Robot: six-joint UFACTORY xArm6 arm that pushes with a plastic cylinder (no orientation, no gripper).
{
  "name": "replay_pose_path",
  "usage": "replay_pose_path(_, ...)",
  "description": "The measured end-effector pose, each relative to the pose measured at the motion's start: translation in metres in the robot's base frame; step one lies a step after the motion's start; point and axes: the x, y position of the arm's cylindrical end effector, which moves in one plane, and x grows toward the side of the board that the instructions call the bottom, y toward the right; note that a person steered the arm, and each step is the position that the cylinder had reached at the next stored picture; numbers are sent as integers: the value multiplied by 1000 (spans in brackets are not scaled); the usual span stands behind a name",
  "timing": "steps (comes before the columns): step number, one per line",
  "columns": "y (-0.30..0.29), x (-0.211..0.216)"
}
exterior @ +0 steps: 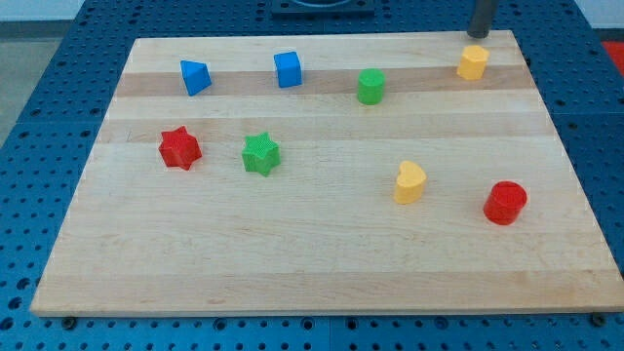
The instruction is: Point your arm at the green circle
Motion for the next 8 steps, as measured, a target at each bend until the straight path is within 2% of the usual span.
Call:
replay_pose_path(1, -6, 0)
replay_pose_path(3, -120, 0)
replay_pose_path(4, -131, 0)
replay_pose_path(8, -106, 2)
